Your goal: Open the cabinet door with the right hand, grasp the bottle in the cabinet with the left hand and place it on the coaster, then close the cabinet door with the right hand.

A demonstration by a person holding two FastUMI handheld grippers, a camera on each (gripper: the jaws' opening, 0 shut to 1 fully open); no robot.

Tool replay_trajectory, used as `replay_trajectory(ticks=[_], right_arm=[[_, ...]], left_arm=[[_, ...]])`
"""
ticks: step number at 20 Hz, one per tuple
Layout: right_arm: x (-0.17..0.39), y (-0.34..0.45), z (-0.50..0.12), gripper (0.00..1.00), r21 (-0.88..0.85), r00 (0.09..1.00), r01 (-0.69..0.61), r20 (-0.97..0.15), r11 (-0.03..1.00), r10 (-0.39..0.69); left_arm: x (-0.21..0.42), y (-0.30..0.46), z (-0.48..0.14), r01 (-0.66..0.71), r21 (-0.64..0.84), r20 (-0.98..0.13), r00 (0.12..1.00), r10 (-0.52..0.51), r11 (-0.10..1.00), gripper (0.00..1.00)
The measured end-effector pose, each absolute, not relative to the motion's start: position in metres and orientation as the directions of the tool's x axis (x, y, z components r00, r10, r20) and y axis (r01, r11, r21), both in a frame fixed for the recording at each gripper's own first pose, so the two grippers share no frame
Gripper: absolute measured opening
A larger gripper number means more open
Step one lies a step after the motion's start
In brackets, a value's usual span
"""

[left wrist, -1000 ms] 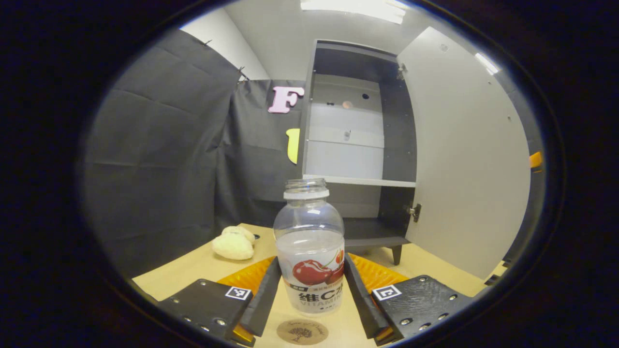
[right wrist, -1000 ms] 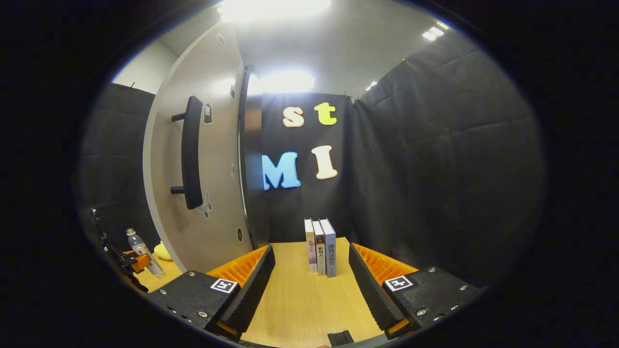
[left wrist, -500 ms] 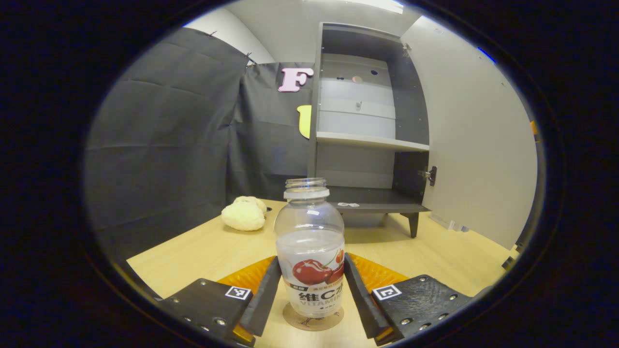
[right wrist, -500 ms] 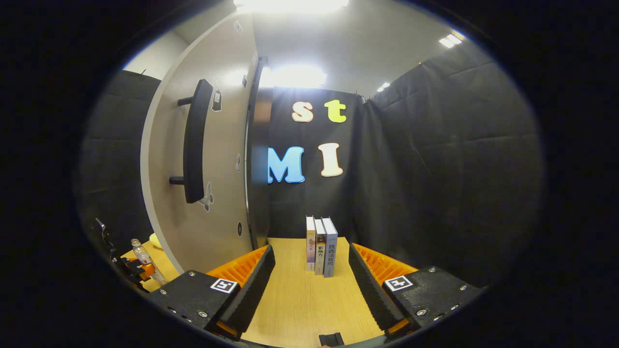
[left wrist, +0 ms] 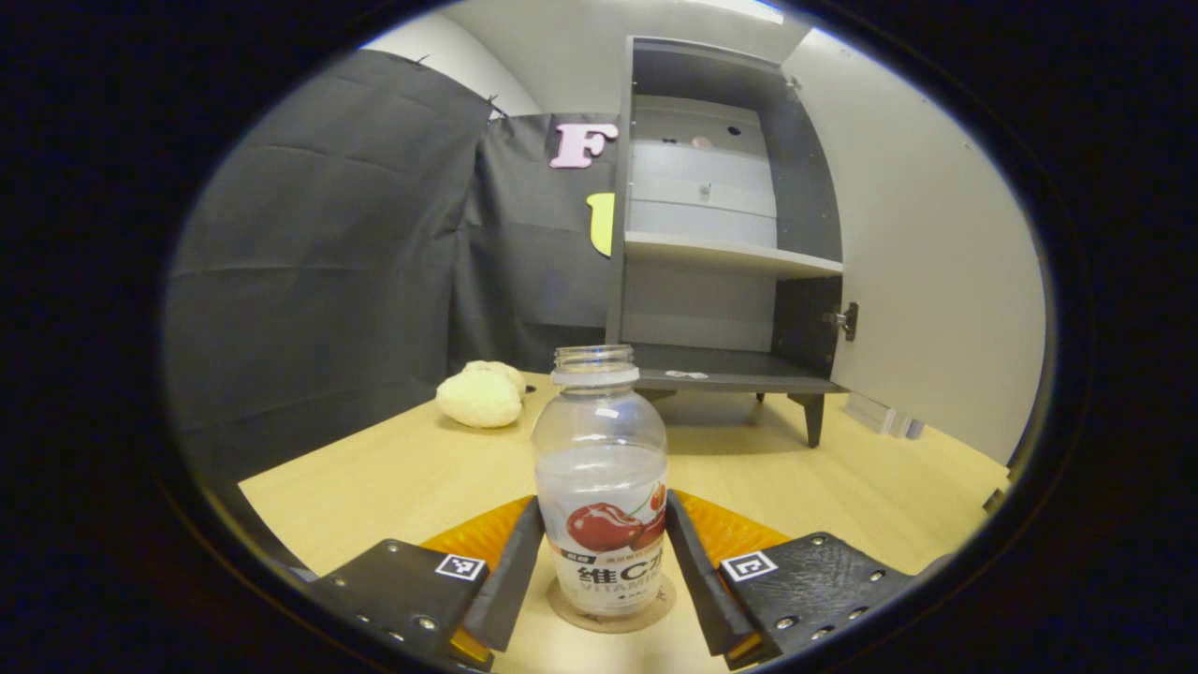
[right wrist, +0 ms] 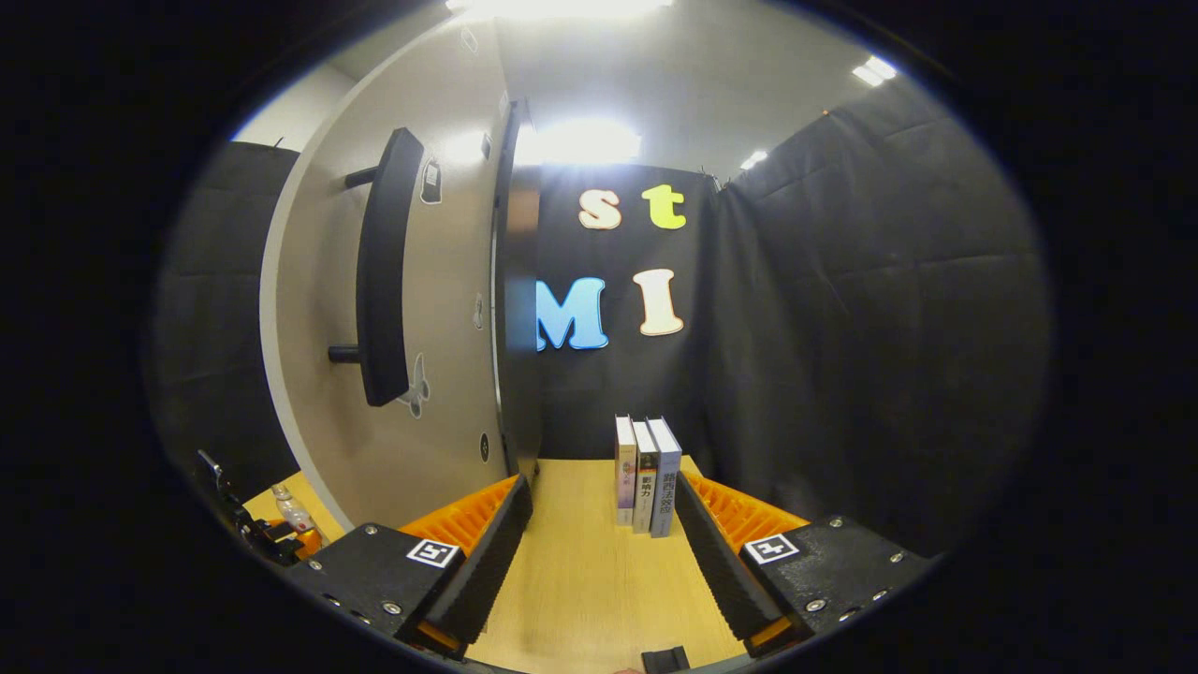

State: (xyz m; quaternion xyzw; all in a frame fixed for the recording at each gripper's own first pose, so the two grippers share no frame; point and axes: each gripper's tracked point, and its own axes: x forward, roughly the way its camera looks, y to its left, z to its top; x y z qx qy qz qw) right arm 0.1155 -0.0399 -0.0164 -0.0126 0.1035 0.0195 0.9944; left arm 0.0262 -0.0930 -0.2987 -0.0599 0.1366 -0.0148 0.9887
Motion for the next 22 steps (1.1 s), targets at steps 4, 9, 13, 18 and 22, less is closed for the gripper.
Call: replay_trajectory(ticks=[4,9,13,18,22], right_arm=[[0.122,-0.035,-0.015,0.95,-0.022,0.977,-0.057,-0.205,0.998,0.051],[0.126,-0.033,-0.011,0.95,-0.005,0.978,-0.076,-0.195,0.997,0.074],[0.130,-0.035,-0.005,0.95,0.019,0.980,-0.086,-0.179,0.996,0.088],[0.136,-0.039,0.000,0.95,0.061,0.982,-0.093,-0.158,0.994,0.101],[0.141,-0.044,0.009,0.95,0.075,0.985,-0.091,-0.138,0.993,0.101]], left_arm=[[0.022,-0.100,-0.302,0.024,-0.106,-0.278,0.959,-0.052,0.994,0.76],[0.019,-0.094,-0.296,0.007,-0.059,-0.316,0.948,-0.026,0.998,0.82],[0.020,-0.094,-0.271,0.023,-0.035,-0.295,0.955,-0.032,0.999,0.81],[0.020,-0.100,-0.240,0.032,0.003,-0.272,0.962,-0.030,0.999,0.81],[0.030,-0.110,-0.190,0.037,-0.003,-0.222,0.974,-0.036,0.999,0.81]])
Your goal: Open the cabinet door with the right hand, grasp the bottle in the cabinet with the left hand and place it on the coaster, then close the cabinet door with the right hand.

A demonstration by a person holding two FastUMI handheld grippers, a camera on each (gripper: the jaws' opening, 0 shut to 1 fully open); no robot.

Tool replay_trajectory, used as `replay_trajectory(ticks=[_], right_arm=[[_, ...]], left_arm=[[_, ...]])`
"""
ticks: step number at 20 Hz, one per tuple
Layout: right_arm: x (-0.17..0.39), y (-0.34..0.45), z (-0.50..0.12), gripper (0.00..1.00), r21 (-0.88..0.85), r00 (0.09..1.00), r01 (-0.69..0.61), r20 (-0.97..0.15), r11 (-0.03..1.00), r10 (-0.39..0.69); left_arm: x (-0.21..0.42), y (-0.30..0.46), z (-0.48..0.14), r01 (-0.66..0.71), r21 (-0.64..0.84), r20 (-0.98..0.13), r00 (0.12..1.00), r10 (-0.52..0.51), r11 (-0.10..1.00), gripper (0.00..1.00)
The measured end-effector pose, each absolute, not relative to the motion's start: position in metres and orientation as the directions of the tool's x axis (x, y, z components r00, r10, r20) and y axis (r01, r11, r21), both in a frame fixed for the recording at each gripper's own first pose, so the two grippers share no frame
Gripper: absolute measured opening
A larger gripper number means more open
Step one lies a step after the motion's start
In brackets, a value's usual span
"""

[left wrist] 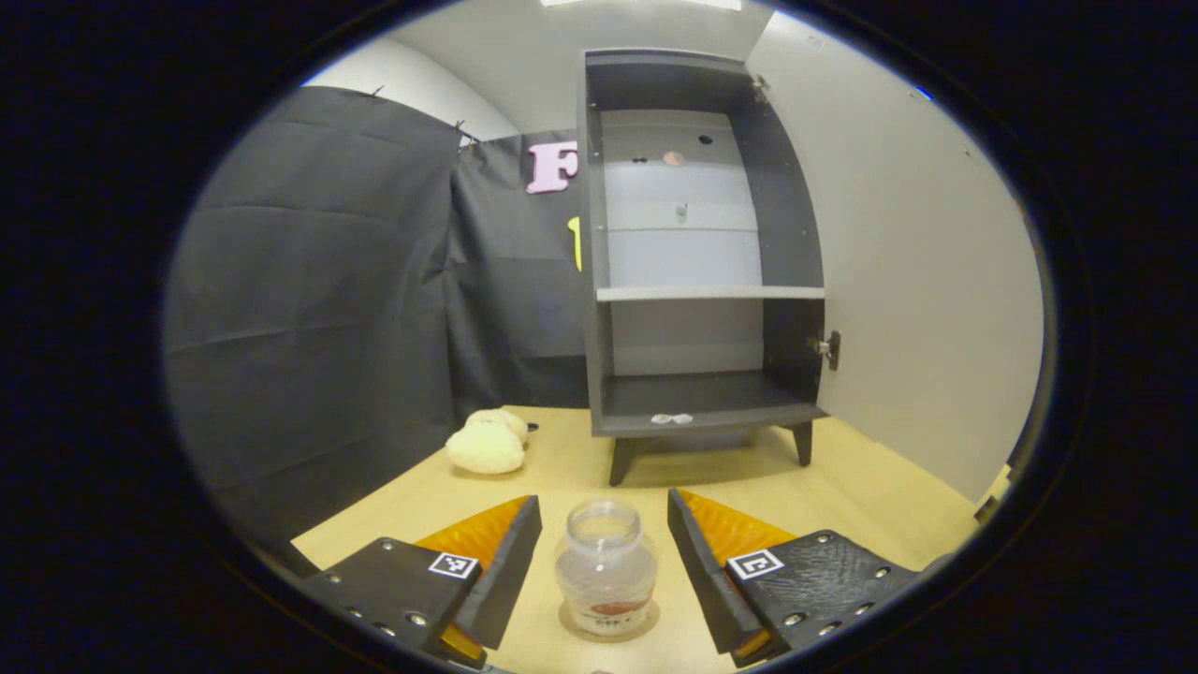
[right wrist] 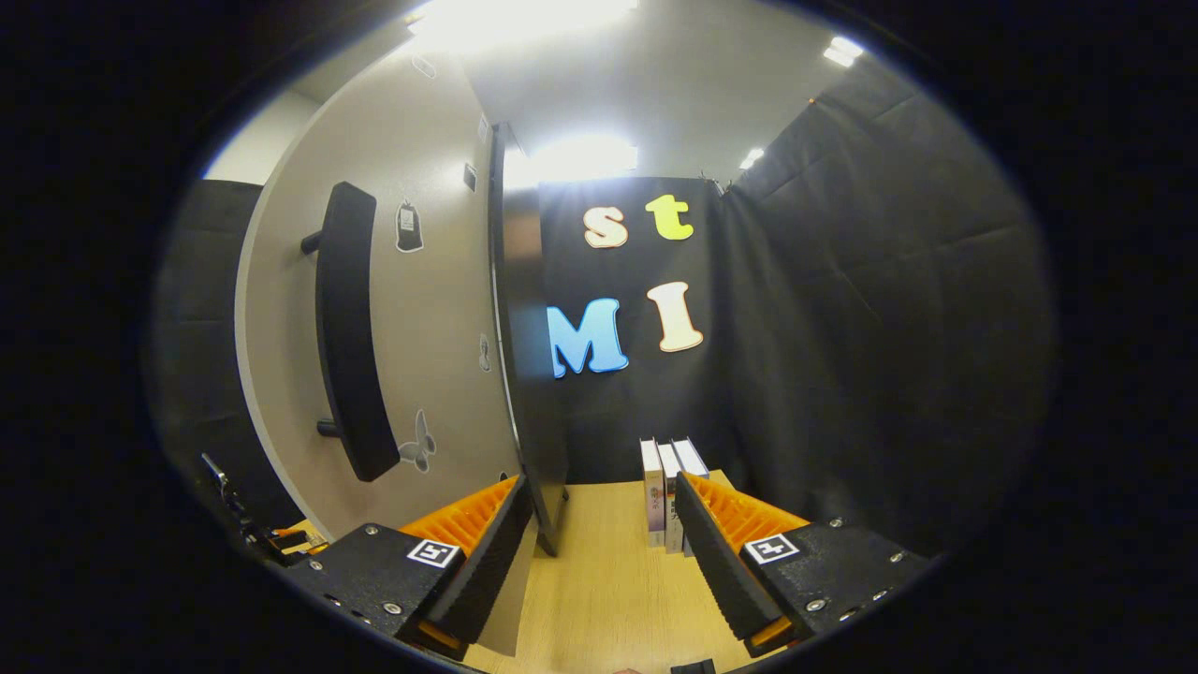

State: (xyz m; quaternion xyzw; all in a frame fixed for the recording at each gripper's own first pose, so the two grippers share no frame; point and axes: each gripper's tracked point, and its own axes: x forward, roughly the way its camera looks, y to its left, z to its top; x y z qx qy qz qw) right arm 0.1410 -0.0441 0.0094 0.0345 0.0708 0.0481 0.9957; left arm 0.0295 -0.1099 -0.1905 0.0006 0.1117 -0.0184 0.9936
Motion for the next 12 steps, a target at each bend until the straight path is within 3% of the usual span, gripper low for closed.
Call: replay_trajectory(ticks=[7,8,9,12], right_arm=[[0.150,-0.055,0.055,0.94,0.021,0.996,-0.040,-0.076,0.999,0.042],[0.149,-0.052,0.062,0.94,0.013,0.997,-0.033,-0.067,0.999,0.034],[0.148,-0.049,0.069,0.94,0.004,0.998,-0.026,-0.059,1.000,0.027],[0.142,-0.031,0.080,0.91,-0.022,0.999,-0.020,-0.040,1.000,0.019]], left_arm=[[0.024,-0.100,-0.097,0.030,0.001,-0.164,0.986,-0.029,1.000,0.84],[0.025,-0.094,-0.089,0.028,0.004,-0.160,0.987,-0.027,1.000,0.77],[0.026,-0.085,-0.082,0.024,0.001,-0.156,0.988,-0.024,1.000,0.77],[0.030,-0.054,-0.067,0.004,-0.011,-0.139,0.990,-0.005,1.000,0.84]])
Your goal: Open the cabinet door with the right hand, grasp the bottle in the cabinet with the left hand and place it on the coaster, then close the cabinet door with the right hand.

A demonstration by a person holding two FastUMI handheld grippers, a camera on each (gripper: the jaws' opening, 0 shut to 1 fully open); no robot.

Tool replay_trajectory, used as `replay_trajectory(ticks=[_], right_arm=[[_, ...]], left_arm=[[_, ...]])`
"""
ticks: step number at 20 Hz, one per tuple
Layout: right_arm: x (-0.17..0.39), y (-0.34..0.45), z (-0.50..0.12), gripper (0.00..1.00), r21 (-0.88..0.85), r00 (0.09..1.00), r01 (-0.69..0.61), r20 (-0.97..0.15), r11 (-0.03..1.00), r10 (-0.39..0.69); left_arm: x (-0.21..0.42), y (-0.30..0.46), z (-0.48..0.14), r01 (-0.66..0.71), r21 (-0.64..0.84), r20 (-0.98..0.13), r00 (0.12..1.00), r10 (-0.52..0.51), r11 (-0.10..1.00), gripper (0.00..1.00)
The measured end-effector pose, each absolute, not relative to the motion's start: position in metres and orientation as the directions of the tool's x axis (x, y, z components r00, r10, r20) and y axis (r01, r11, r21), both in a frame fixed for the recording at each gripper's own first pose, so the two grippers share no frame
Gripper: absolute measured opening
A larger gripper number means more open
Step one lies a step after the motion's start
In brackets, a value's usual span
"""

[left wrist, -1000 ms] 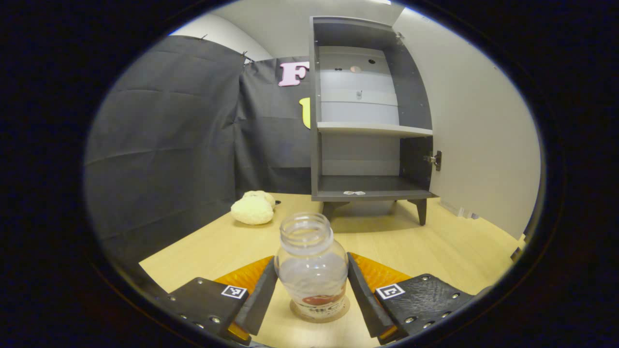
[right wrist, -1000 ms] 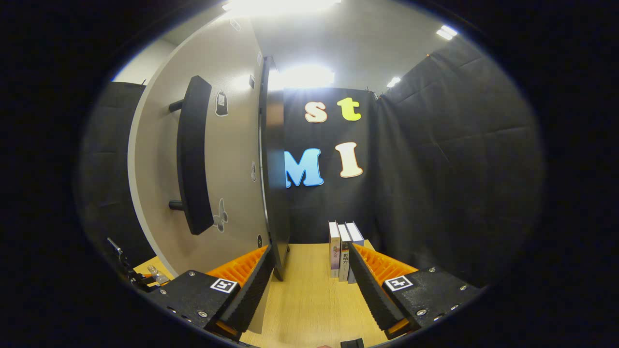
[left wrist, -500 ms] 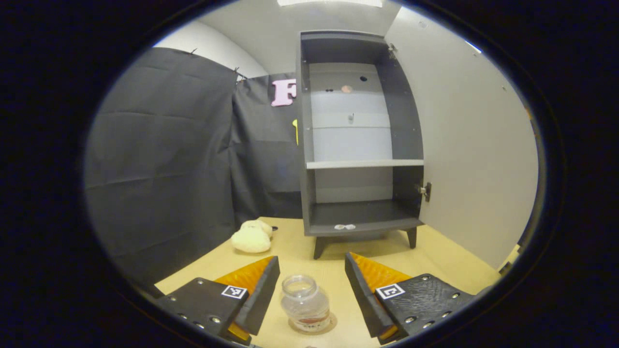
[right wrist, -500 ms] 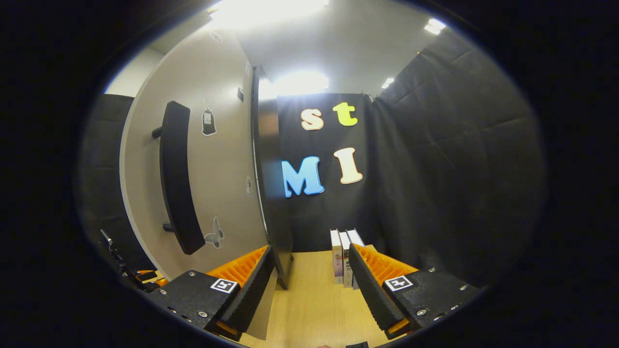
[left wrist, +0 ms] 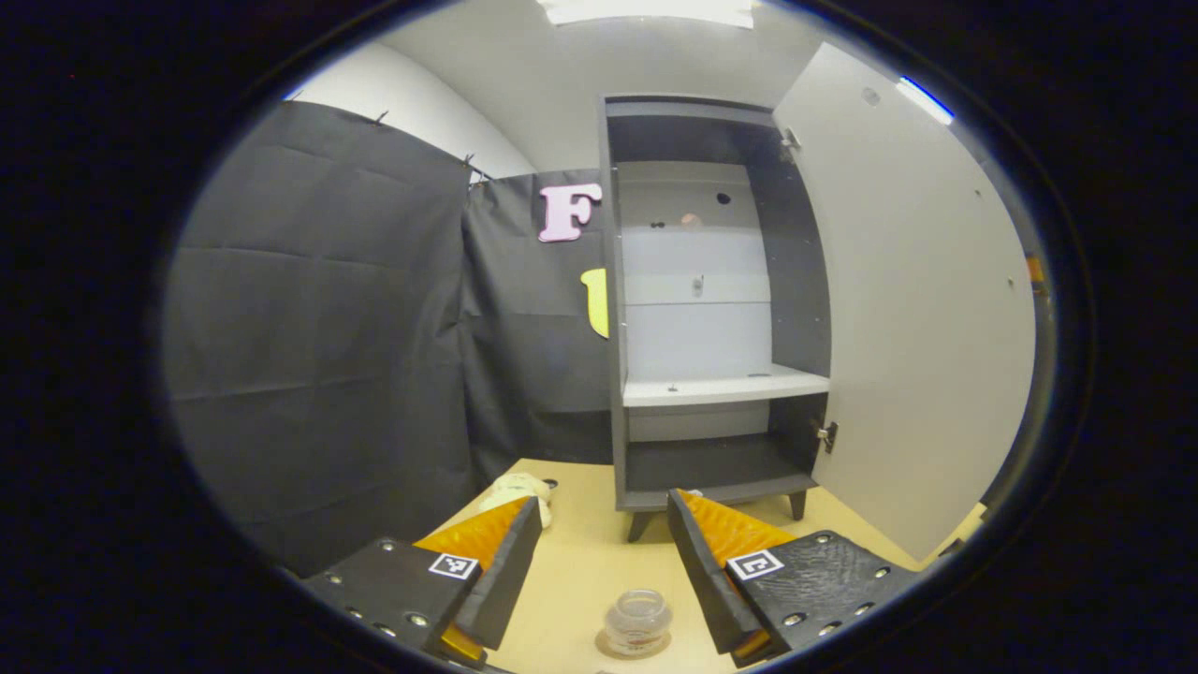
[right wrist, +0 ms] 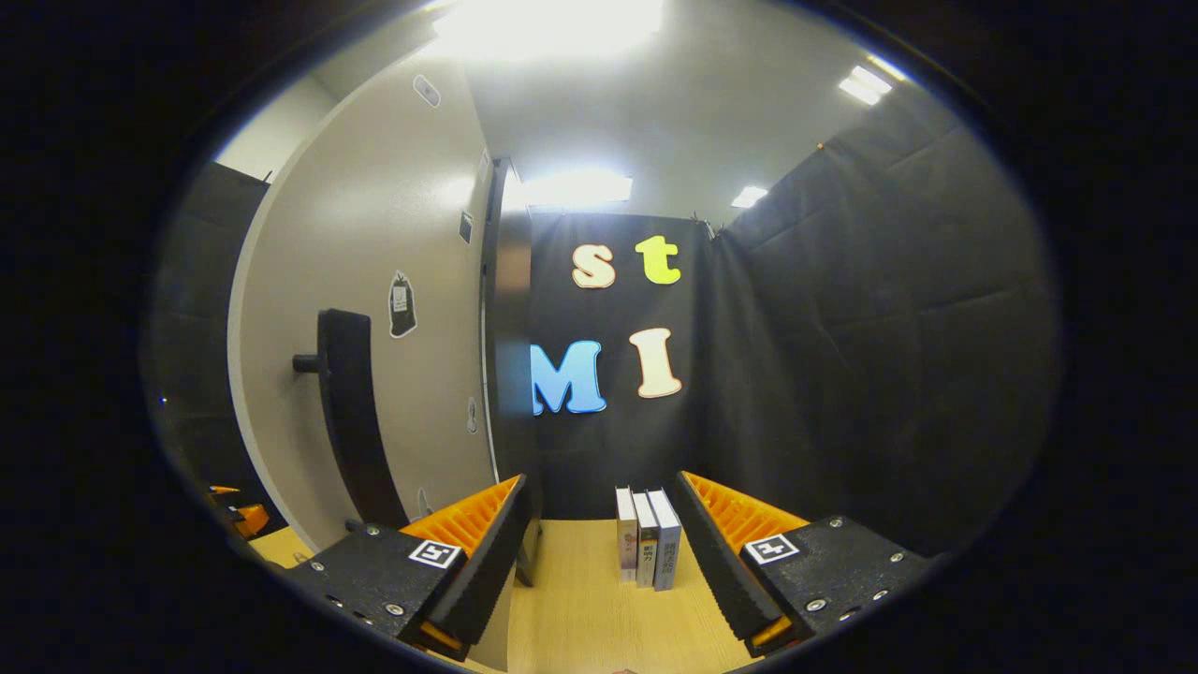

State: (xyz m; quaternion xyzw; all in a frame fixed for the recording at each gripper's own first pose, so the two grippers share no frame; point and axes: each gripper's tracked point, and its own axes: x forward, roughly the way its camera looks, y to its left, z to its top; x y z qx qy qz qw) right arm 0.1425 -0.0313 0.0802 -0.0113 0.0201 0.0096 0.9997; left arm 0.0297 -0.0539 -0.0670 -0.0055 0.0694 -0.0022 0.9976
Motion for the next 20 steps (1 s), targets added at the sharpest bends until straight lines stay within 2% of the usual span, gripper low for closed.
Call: replay_trajectory(ticks=[3,5,7,8,9,20], right_arm=[[0.137,-0.017,0.089,0.94,-0.063,1.000,0.012,-0.011,0.998,-0.013],[0.131,-0.016,0.090,0.90,-0.080,0.999,0.037,-0.013,0.996,-0.038],[0.128,0.000,0.085,0.90,-0.049,0.999,0.035,-0.035,0.998,-0.037],[0.127,0.010,0.084,0.90,-0.033,0.999,0.029,-0.039,0.999,-0.030],[0.125,0.021,0.084,0.90,-0.024,0.999,0.019,-0.041,1.000,-0.020],[0.126,0.115,0.083,0.90,-0.038,0.999,-0.034,-0.020,0.999,0.033]], left_arm=[[0.032,-0.018,-0.063,-0.019,0.005,-0.125,0.992,0.019,1.000,0.84],[0.034,0.001,-0.068,-0.027,-0.009,-0.130,0.991,0.025,1.000,0.77],[0.034,0.016,-0.075,-0.028,-0.035,-0.143,0.989,0.023,0.999,0.81],[0.035,0.024,-0.078,-0.029,-0.045,-0.147,0.989,0.022,0.999,0.77],[0.036,0.031,-0.080,-0.029,-0.051,-0.149,0.989,0.022,0.998,0.84],[0.029,0.096,-0.088,-0.052,-0.081,-0.155,0.987,0.039,0.995,0.81]])
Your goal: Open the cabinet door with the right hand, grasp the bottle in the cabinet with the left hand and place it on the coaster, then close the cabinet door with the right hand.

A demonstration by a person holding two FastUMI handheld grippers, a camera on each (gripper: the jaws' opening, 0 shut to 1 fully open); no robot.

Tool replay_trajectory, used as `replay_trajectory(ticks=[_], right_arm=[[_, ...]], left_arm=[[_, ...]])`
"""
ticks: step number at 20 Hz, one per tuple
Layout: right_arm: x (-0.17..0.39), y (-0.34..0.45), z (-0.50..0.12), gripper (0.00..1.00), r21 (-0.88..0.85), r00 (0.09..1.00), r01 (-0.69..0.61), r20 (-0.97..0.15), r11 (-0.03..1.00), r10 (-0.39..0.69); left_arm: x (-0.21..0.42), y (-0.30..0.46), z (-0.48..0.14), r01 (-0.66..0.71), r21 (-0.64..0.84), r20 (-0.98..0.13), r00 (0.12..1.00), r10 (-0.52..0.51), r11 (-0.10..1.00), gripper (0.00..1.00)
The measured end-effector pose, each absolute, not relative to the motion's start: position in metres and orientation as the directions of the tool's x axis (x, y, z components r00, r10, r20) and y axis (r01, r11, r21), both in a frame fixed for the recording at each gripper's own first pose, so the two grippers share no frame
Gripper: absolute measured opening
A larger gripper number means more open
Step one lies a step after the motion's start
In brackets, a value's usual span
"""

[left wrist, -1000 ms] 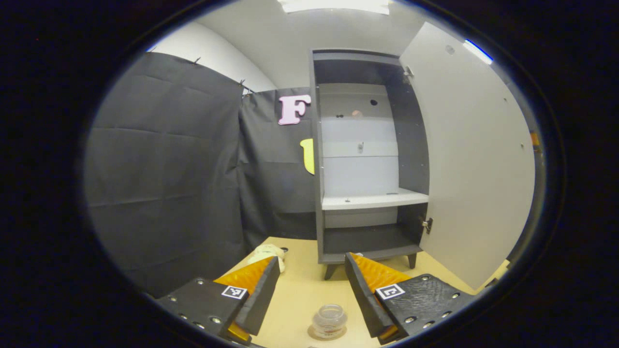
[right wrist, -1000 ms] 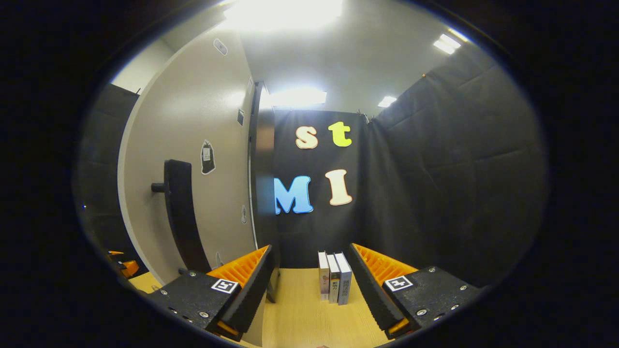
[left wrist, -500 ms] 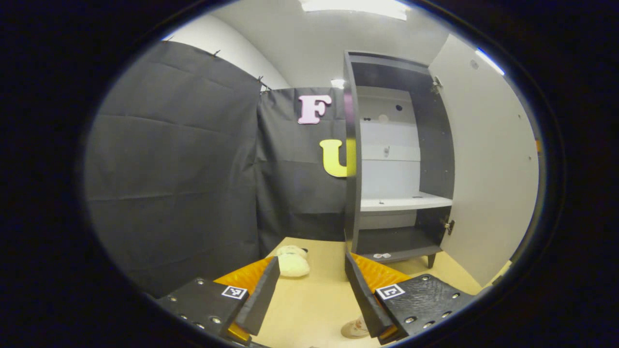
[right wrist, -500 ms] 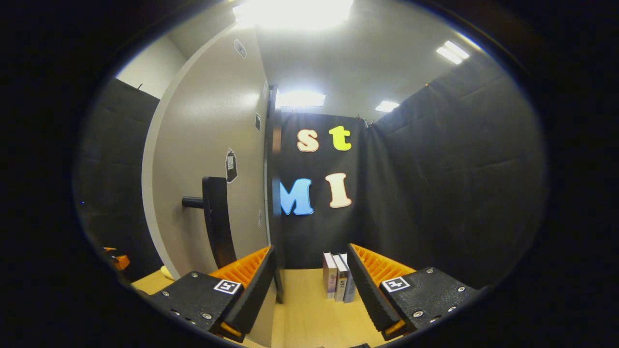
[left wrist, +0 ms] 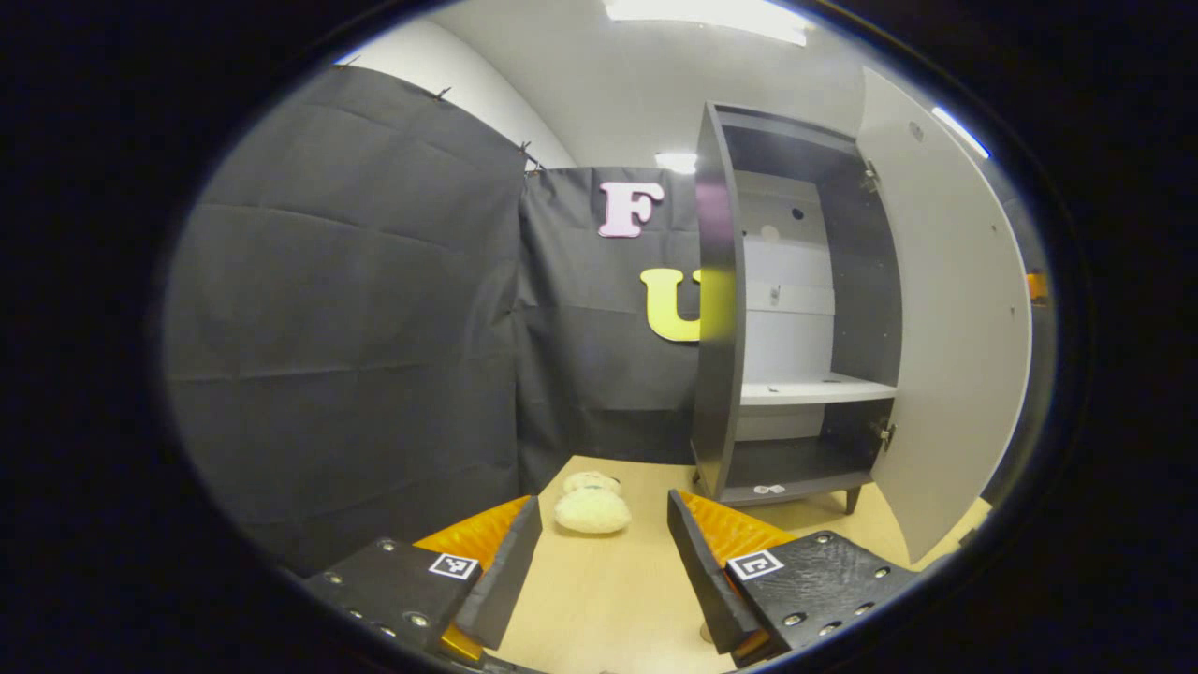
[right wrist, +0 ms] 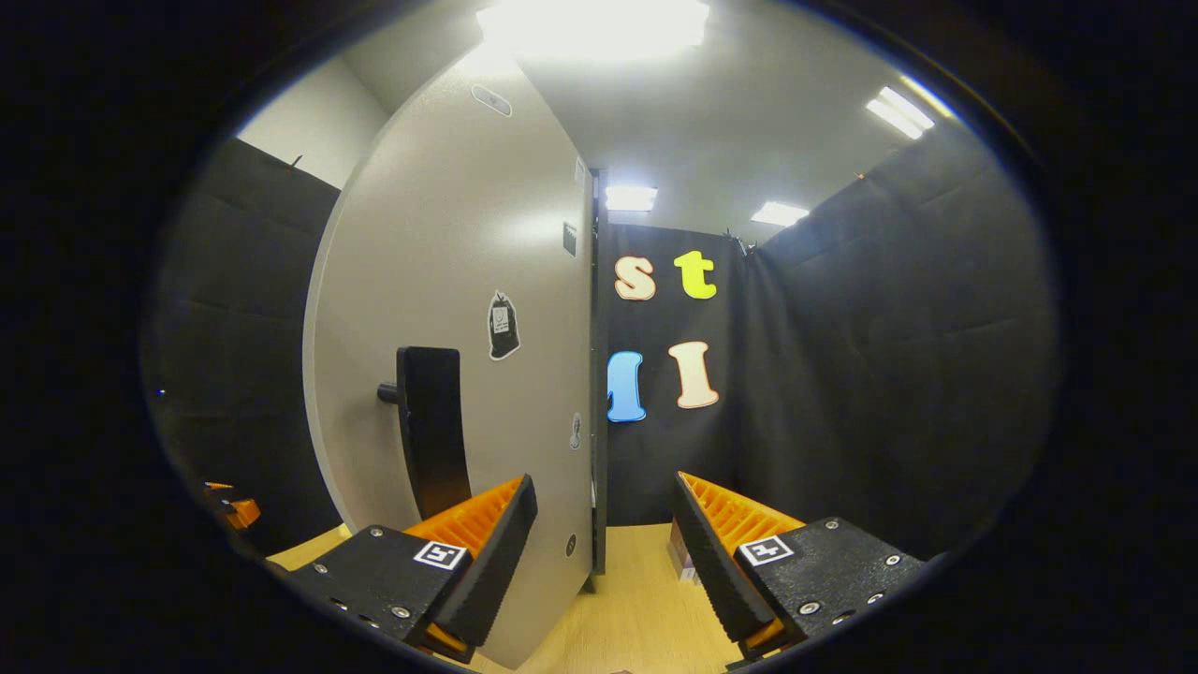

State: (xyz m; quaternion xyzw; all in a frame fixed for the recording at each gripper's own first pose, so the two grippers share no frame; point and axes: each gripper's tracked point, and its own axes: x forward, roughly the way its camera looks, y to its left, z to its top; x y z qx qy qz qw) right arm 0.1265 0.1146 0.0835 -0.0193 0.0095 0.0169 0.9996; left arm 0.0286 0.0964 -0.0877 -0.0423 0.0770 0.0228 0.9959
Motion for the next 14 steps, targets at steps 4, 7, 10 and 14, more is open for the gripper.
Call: replay_trajectory(ticks=[4,7,10,14], right_arm=[[0.131,0.135,0.082,0.90,-0.030,0.999,-0.052,-0.012,0.998,0.052],[0.137,0.151,0.082,0.90,-0.039,0.998,-0.063,-0.003,0.997,0.063],[0.143,0.173,0.080,0.87,-0.040,0.996,-0.084,0.000,0.996,0.084],[0.153,0.200,0.080,0.90,-0.055,0.995,-0.100,0.013,0.993,0.101]], left_arm=[[0.021,0.109,-0.087,-0.056,-0.069,-0.149,0.988,0.045,0.996,0.77],[0.015,0.116,-0.090,-0.055,-0.065,-0.153,0.987,0.044,0.996,0.81],[0.006,0.127,-0.093,-0.058,-0.055,-0.164,0.985,0.049,0.997,0.77],[0.000,0.142,-0.092,-0.072,-0.046,-0.160,0.985,0.063,0.996,0.84]])
